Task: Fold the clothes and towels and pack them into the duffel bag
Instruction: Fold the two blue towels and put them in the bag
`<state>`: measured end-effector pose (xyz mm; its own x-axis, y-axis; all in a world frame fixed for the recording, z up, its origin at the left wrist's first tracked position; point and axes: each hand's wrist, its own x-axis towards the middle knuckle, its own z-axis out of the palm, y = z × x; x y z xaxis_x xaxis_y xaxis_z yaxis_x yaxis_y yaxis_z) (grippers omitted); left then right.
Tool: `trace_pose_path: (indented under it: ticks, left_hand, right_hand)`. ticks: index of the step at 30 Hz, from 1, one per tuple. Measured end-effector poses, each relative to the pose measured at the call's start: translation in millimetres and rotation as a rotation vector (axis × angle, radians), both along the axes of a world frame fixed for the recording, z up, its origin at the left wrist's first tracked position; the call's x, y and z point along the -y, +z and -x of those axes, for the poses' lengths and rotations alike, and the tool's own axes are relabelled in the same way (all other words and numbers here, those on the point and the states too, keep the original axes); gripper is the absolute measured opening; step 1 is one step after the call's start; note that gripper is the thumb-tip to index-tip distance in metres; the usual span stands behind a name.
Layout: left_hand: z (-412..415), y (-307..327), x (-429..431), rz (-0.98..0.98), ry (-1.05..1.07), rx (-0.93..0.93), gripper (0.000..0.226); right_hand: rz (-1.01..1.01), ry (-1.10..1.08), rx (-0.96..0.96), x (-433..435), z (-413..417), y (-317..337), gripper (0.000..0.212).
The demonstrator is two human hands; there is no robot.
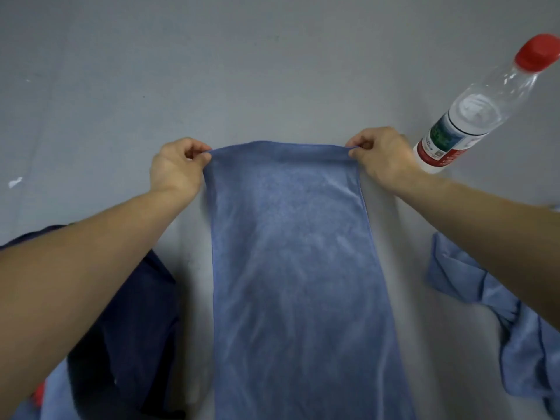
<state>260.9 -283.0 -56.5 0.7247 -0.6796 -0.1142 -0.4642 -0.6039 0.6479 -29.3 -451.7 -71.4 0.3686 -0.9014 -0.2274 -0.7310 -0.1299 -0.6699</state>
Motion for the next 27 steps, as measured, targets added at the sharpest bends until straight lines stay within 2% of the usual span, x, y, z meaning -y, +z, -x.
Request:
trace_pose_path:
  ticks: [3, 6, 9, 12, 16, 18, 21, 23, 27]
  left_hand:
    - [16, 13, -32, 0.034, 0.012, -0.042, 0.01]
    - [46, 33, -70, 0.124, 0.03, -0.144, 0.012]
    - [82, 55, -119, 0.195, 0.023, -0.177, 0.015]
    - [126, 70, -187, 0.223, -0.021, -0.149, 0.018]
    - [185, 71, -280, 0.097, -0.102, -0.038, 0.011]
    - [206, 64, -327, 0.028, -0.125, -0.028, 0.01]
    - [222, 42, -378, -0.099, -0.217, 0.01, 0.011]
    - [225, 22, -406, -0.176, -0.317, 0.009, 0.009]
    - [223, -5, -425, -0.281, -0.505, 0.036, 0.021]
  right_hand:
    - [0.015, -0.008, 0.079, -26, 21, 15, 0.013]
    - [-0.115, -0.058, 0.292, -64, 49, 30, 0.022]
    - [-0.131, -0.049, 0.365, -115, 91, 47, 0.028]
    - [-0.046, 0.056, 0.233, -181, 140, 73, 0.018]
    - [0.11, 0.25, 0.029, -261, 199, 80, 0.015]
    - [0.098, 0.328, -0.007, -292, 223, 69, 0.012]
    - [0.132, 0.489, -0.087, -325, 252, 48, 0.025]
    - [0.139, 0.616, -0.128, -341, 262, 33, 0.021]
    - [0.123, 0.747, -0.245, -353, 269, 7, 0.019]
